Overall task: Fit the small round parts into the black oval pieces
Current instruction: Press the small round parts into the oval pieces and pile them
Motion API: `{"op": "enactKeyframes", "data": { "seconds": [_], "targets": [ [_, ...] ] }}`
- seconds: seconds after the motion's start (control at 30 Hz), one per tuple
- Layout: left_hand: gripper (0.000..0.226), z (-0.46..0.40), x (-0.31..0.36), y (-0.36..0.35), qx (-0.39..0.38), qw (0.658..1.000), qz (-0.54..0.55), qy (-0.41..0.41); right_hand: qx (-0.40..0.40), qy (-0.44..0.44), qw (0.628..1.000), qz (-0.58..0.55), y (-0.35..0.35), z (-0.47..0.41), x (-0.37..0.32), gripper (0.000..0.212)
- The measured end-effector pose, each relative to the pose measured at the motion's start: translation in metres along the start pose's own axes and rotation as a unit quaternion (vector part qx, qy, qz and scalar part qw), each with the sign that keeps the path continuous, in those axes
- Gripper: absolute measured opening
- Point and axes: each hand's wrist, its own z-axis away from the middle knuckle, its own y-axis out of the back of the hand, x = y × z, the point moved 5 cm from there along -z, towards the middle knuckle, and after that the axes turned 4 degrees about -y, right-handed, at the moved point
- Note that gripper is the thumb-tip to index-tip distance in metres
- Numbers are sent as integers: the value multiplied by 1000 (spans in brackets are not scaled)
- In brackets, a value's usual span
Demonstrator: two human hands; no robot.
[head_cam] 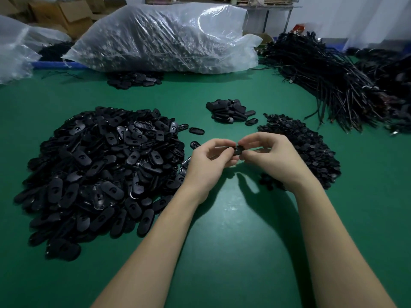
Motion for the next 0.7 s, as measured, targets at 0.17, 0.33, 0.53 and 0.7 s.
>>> {"op": "enactKeyframes", "data": {
  "seconds": [0.17, 0.33, 0.53, 0.7],
  "targets": [
    [21, -2, -3, 2, 9, 1000, 15, -3, 80, -13, 982, 170, 34, 1, 9, 19],
    [23, -2, -4, 2, 12, 1000, 20, 4, -3, -66, 964, 256, 50, 6, 17, 15],
    [23, -2, -5, 3, 10, 1000, 19, 4, -64, -89, 959, 261, 37, 9, 18, 10],
    [23, -1, -4, 3, 11, 1000, 23, 6, -71, -92, 952, 282, 36, 9, 16, 10]
  ]
}}
